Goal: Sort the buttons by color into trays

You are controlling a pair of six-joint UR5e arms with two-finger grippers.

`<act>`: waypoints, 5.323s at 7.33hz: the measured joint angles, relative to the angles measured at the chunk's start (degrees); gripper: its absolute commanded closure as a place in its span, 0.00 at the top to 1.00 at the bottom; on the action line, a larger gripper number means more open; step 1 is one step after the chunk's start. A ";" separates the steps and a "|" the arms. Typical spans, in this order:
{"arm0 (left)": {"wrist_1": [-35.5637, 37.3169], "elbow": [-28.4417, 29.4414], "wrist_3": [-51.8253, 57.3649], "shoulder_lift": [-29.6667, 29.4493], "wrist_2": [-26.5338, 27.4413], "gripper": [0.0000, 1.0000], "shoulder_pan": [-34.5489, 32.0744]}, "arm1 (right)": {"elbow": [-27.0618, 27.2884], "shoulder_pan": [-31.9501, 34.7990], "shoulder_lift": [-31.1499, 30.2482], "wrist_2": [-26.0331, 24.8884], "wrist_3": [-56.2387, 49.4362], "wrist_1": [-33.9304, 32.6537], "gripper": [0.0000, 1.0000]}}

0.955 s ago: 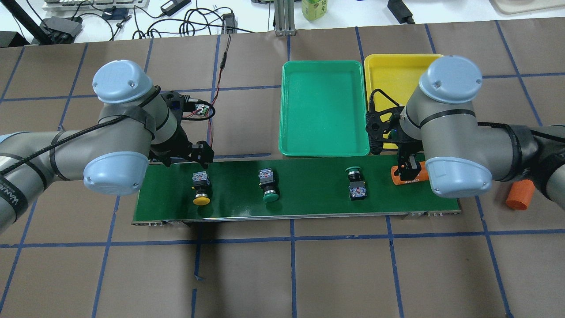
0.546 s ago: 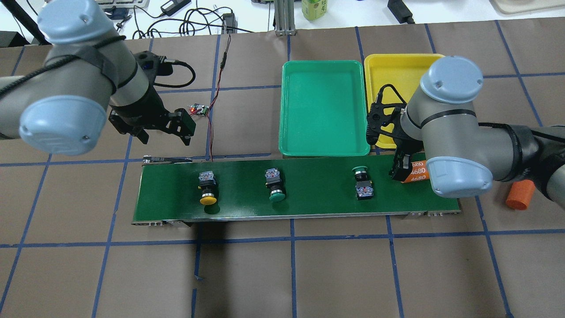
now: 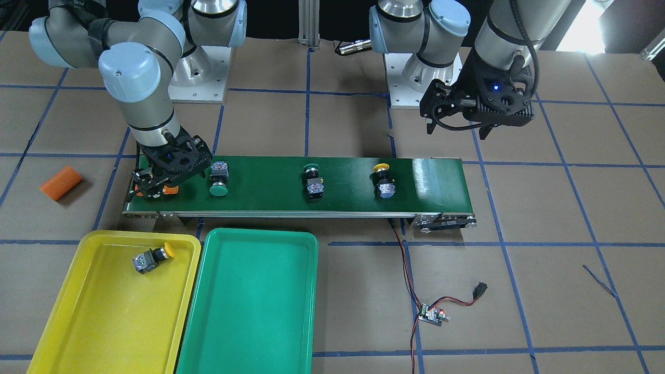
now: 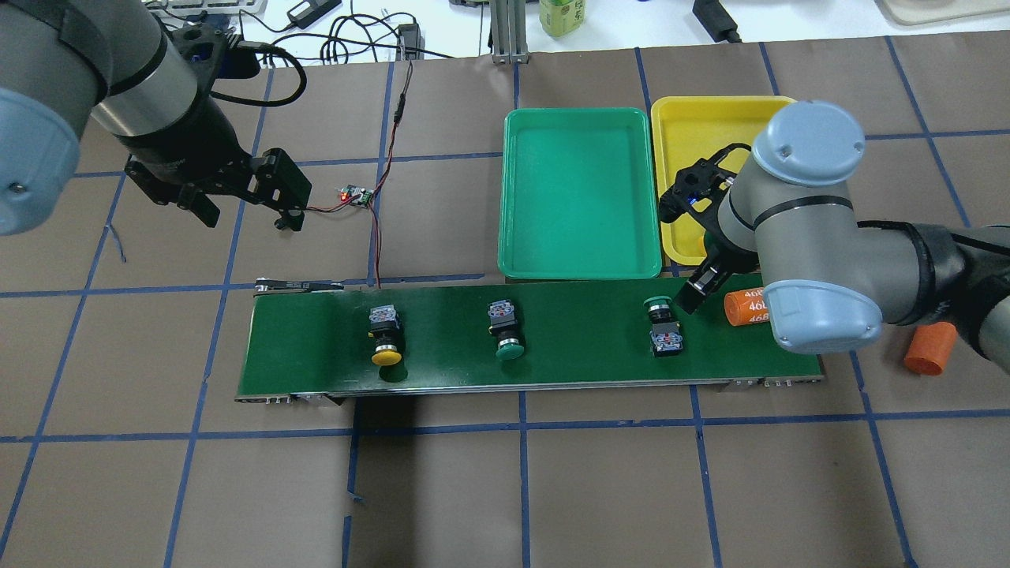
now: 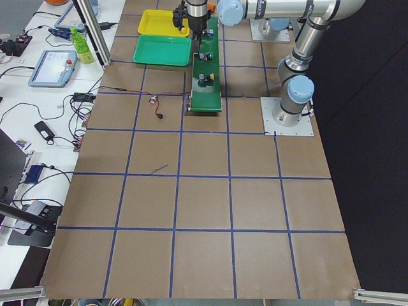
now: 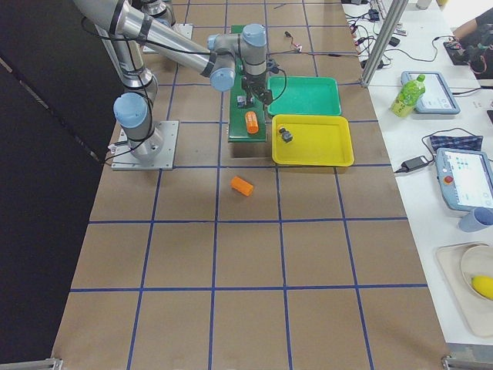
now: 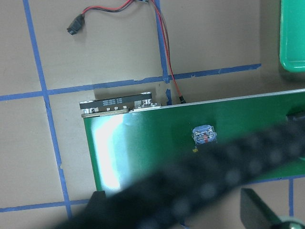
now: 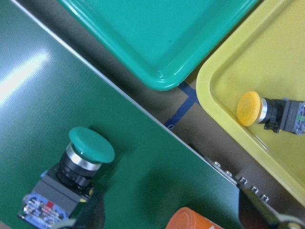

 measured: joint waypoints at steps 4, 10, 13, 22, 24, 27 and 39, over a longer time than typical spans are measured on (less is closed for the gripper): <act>0.36 0.58 -2.42 -1.30 -0.03 1.00 -0.32 | 0.25 -0.01 0.16 0.15 16.73 1.67 1.00; 0.43 -0.40 -2.47 -1.05 -0.32 1.00 -0.54 | 0.28 0.00 1.05 0.68 25.23 2.92 0.73; 0.46 -0.38 -2.39 -0.91 0.06 1.00 -0.56 | 1.12 -0.33 2.77 0.10 27.46 4.34 0.10; 0.39 0.02 -2.27 -0.81 0.18 1.00 -0.47 | -20.48 2.18 16.36 4.46 35.72 2.25 0.08; 0.45 -0.26 -2.17 -0.68 0.23 1.00 -0.47 | -27.87 5.37 25.27 6.17 36.13 -3.49 1.00; 0.46 -0.34 -1.88 -0.56 0.24 1.00 -0.47 | -29.60 6.14 27.74 6.47 36.07 -4.64 1.00; 0.46 -0.24 -1.74 -0.27 -0.22 1.00 -0.42 | -9.42 4.68 0.39 2.00 34.80 18.26 1.00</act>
